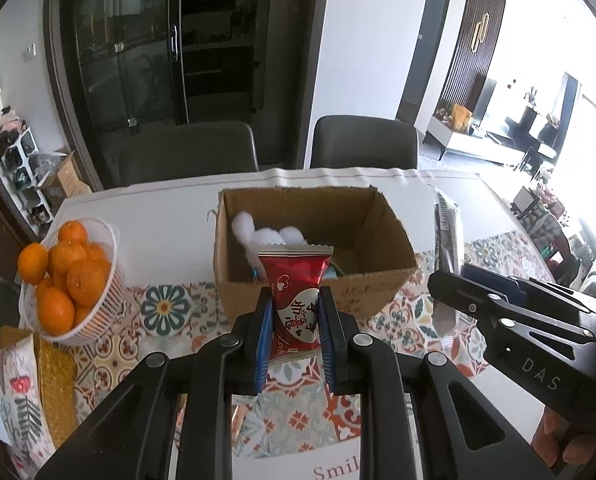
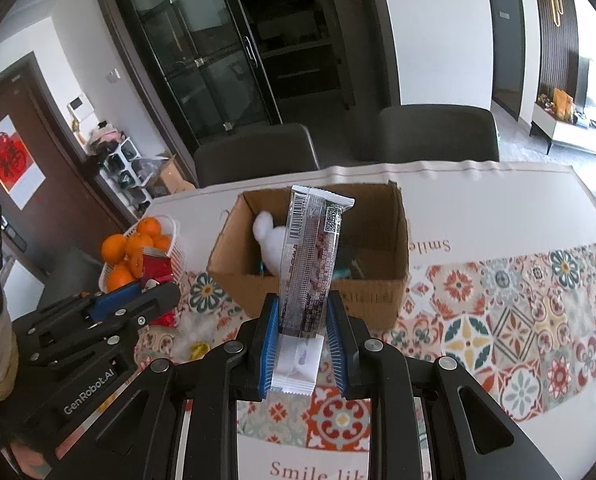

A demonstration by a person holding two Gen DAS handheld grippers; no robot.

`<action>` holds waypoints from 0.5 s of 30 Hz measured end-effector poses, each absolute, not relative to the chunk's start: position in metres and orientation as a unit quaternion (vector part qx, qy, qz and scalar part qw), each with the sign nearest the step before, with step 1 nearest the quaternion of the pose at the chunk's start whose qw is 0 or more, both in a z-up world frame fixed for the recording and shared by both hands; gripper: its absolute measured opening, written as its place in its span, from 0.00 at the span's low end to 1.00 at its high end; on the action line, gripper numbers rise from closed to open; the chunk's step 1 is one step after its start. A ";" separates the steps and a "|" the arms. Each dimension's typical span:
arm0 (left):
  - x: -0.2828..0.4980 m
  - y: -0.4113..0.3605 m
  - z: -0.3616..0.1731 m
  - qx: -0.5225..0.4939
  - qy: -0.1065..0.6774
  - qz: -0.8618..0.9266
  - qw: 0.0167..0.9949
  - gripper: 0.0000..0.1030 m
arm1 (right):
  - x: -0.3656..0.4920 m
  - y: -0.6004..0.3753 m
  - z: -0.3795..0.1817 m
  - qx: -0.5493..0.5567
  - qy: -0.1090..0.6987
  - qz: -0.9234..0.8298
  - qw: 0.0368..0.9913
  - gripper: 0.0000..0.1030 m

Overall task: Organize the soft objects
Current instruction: 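Lift the red packet and tube up toward the cardboard box with both tools, then lower both items into the box and open both tools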

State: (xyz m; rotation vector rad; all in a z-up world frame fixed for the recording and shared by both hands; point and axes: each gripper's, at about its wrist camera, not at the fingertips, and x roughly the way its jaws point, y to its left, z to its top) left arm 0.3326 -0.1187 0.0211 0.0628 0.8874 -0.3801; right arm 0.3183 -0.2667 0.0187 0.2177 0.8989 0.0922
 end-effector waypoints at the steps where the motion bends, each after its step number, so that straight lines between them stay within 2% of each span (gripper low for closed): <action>1: 0.335 -0.119 0.022 0.031 0.425 -0.183 0.886 0.21 | 0.321 -0.267 0.020 0.106 0.433 0.045 0.894 0.24; 15: 0.387 -0.137 0.026 0.031 0.427 -0.191 0.883 0.21 | 0.370 -0.278 0.022 0.095 0.437 0.047 0.893 0.24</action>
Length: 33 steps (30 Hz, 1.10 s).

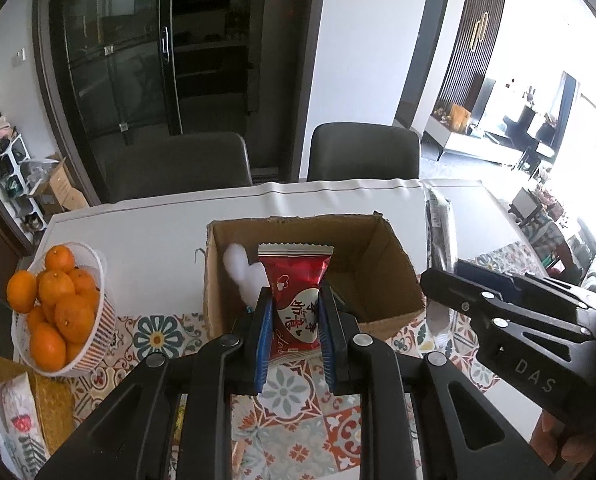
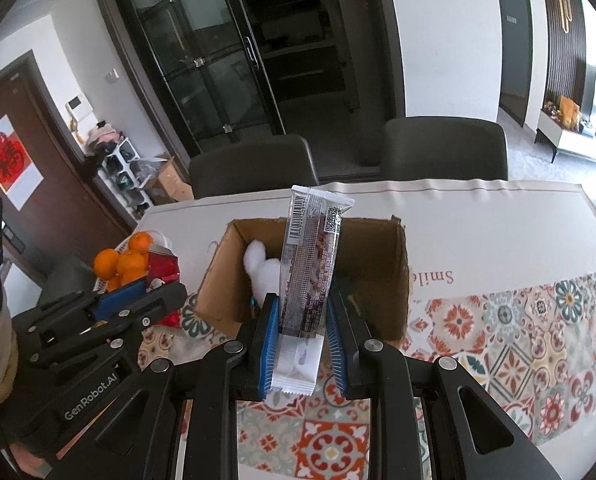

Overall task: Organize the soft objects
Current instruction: 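Lower both items into the box and open both tools, then move both tools back toward the biscuit packet and yellow strap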

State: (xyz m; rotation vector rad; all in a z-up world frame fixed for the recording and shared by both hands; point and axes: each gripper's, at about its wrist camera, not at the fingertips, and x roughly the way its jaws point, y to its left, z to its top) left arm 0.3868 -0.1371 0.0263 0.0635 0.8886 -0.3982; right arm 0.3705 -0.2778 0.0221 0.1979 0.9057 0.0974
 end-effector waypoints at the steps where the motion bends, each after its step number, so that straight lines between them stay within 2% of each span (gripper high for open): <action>1: 0.391 -0.139 0.025 0.033 0.428 -0.191 0.883 0.21 | 0.374 -0.278 0.022 0.094 0.437 0.047 0.893 0.24; 17: 0.450 -0.157 -0.014 0.038 0.475 -0.186 0.859 0.22 | 0.432 -0.290 -0.014 0.084 0.481 0.031 0.872 0.25; 20: 0.455 -0.160 -0.020 0.041 0.478 -0.183 0.858 0.29 | 0.438 -0.293 -0.023 0.097 0.487 0.034 0.867 0.29; 22: 0.457 -0.161 -0.022 0.042 0.482 -0.182 0.856 0.39 | 0.443 -0.297 -0.029 0.103 0.491 0.029 0.864 0.31; 24: 0.458 -0.161 -0.025 0.047 0.481 -0.172 0.858 0.40 | 0.443 -0.298 -0.032 0.102 0.494 0.022 0.864 0.36; 33: 0.443 -0.143 -0.021 0.051 0.479 -0.154 0.863 0.40 | 0.425 -0.287 -0.019 0.081 0.481 0.013 0.873 0.36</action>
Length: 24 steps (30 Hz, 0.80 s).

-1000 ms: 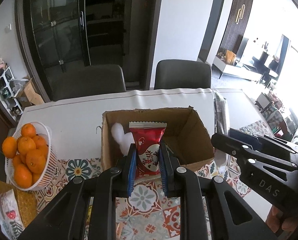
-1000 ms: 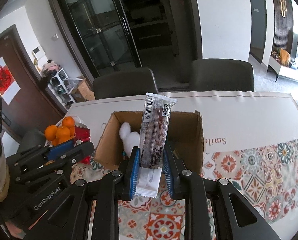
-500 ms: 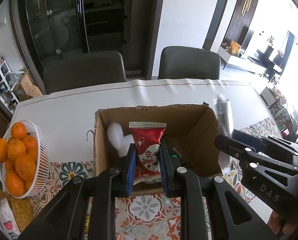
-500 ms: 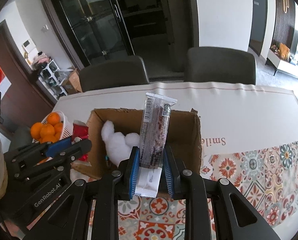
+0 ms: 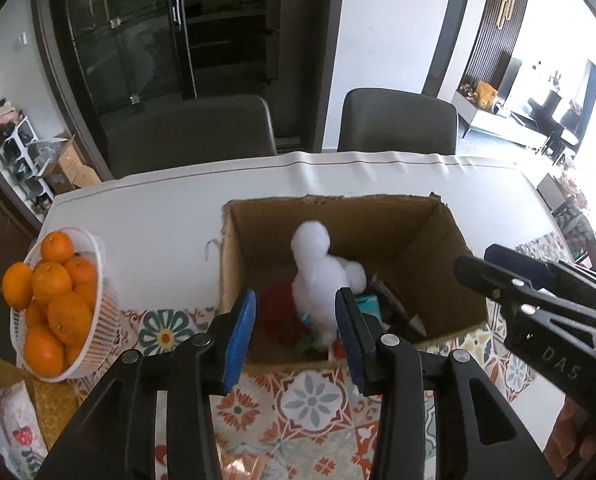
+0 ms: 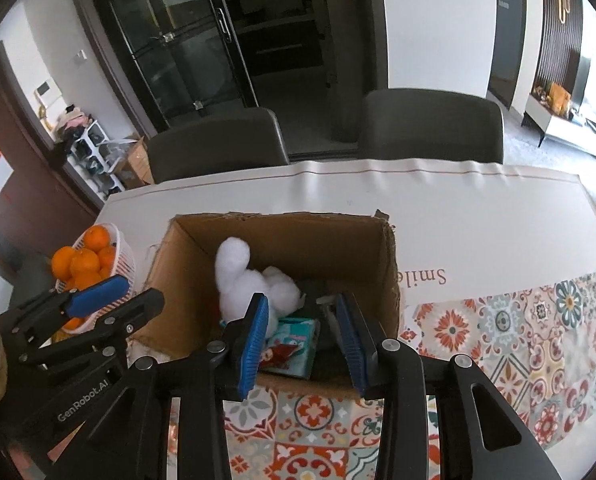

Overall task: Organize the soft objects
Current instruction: 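Move both tools back toward the biscuit packet and yellow strap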

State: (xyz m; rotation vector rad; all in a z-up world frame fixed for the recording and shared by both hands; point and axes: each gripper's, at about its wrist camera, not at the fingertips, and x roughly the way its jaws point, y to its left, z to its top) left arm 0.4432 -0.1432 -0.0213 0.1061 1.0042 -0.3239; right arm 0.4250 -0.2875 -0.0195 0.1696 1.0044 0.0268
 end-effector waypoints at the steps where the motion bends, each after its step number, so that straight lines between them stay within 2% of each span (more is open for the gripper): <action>1: 0.442 -0.140 -0.020 0.050 0.479 -0.153 0.863 0.40 | 0.423 -0.285 -0.016 0.082 0.478 0.015 0.874 0.36; 9: 0.408 -0.108 0.001 0.054 0.464 -0.144 0.873 0.40 | 0.396 -0.256 0.000 0.083 0.468 0.042 0.879 0.37; 12: 0.396 -0.092 0.008 0.058 0.459 -0.141 0.876 0.46 | 0.388 -0.240 0.004 0.077 0.466 0.055 0.880 0.37; 14: 0.387 -0.082 0.011 0.063 0.455 -0.136 0.878 0.46 | 0.383 -0.229 0.007 0.071 0.464 0.065 0.881 0.37; 18: 0.372 -0.061 0.012 0.071 0.451 -0.123 0.881 0.47 | 0.374 -0.207 0.008 0.058 0.463 0.079 0.881 0.43; 21: 0.361 -0.045 0.011 0.065 0.452 -0.111 0.883 0.52 | 0.369 -0.192 0.005 0.050 0.468 0.092 0.877 0.43; 24: 0.352 -0.032 0.008 0.063 0.455 -0.101 0.882 0.52 | 0.364 -0.178 0.001 0.042 0.474 0.104 0.873 0.43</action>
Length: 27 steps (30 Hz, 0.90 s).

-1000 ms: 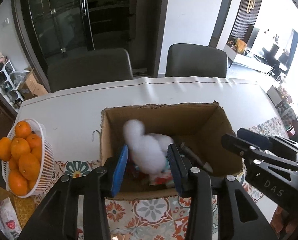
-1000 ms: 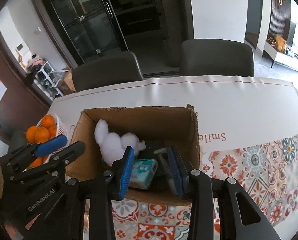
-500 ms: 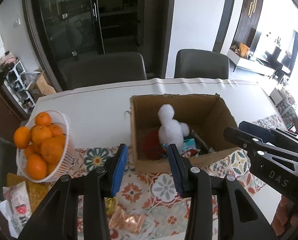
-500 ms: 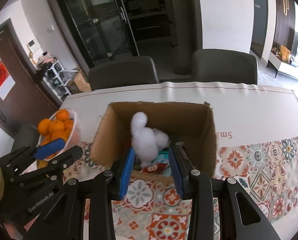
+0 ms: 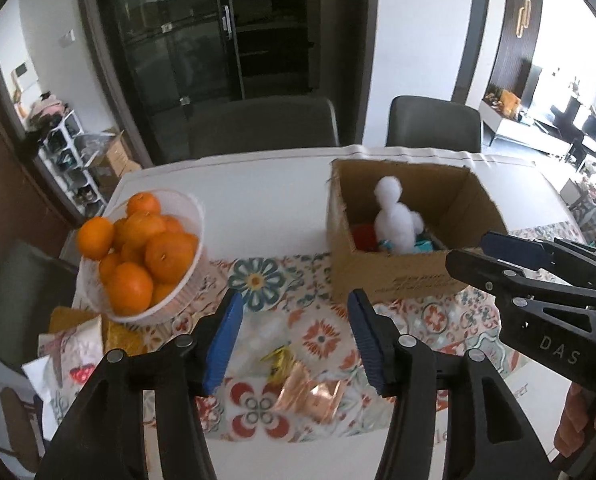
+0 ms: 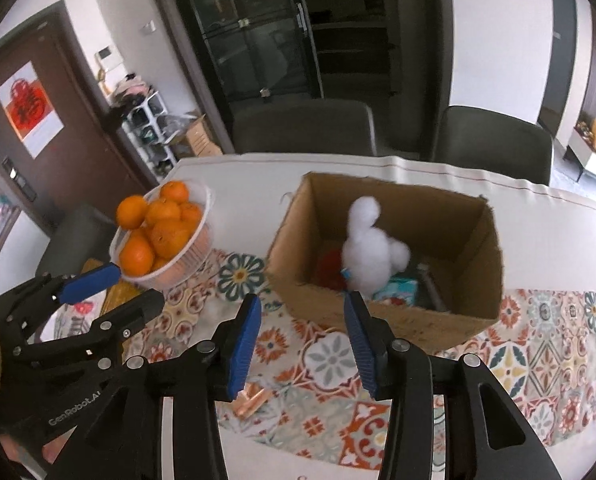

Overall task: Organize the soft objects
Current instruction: 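Move both tools back toward the biscuit packet and yellow strap, then grasp the Fortune Biscuits packet with the right tool while the left tool approaches the yellow strap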

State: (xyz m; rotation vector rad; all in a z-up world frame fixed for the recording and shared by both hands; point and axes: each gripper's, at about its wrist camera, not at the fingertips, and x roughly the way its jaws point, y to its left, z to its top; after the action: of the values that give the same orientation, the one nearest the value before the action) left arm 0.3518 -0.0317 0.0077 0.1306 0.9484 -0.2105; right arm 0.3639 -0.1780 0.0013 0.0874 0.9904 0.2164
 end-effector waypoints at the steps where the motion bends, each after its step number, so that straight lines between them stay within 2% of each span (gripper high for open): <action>1: 0.349 -0.028 0.006 0.062 0.457 -0.097 0.882 0.52 | 0.362 -0.173 -0.001 0.040 0.476 0.107 0.872 0.43; 3: 0.344 -0.018 0.001 0.057 0.462 -0.090 0.880 0.52 | 0.360 -0.165 -0.005 0.038 0.483 0.113 0.867 0.44; 6: 0.338 -0.004 -0.005 0.049 0.470 -0.081 0.878 0.52 | 0.354 -0.152 -0.015 0.033 0.494 0.124 0.860 0.49; 20: 0.306 0.044 -0.055 0.007 0.516 -0.040 0.856 0.54 | 0.337 -0.104 -0.073 0.016 0.560 0.164 0.812 0.50; 23: 0.300 0.052 -0.069 0.002 0.527 -0.028 0.849 0.58 | 0.337 -0.097 -0.090 0.008 0.578 0.171 0.798 0.57; 27: 0.295 0.059 -0.086 -0.003 0.537 -0.017 0.843 0.62 | 0.336 -0.088 -0.112 -0.005 0.599 0.180 0.780 0.58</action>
State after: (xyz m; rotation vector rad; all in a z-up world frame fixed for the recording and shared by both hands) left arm 0.2948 0.0589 -0.0865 -0.0071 1.1346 -0.0357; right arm 0.3360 -0.0884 -0.1120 -0.0112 1.2943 0.3893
